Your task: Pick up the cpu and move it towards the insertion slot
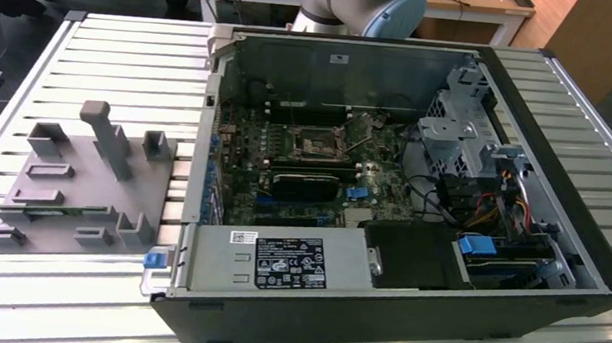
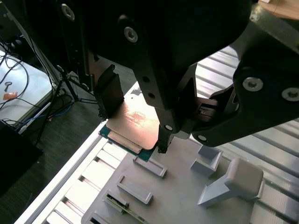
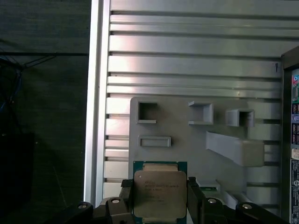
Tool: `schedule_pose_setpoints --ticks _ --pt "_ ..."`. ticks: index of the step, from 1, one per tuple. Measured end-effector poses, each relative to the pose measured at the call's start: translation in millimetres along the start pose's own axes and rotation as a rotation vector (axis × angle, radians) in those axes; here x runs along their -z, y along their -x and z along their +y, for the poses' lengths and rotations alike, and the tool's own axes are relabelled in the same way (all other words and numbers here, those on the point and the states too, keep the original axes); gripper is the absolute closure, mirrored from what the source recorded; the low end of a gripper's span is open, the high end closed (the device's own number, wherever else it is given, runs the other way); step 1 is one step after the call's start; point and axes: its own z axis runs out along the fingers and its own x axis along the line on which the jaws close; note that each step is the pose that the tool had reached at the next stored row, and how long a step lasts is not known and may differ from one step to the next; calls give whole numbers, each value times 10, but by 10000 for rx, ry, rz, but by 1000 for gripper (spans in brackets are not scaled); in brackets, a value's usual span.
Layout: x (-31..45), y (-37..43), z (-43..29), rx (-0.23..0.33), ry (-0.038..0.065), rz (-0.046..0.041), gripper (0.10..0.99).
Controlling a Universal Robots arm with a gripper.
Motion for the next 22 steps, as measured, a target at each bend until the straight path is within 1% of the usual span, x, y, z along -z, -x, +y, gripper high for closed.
schedule_pose_setpoints --ticks 22 --pt "127 -1 7 0 0 0 545"
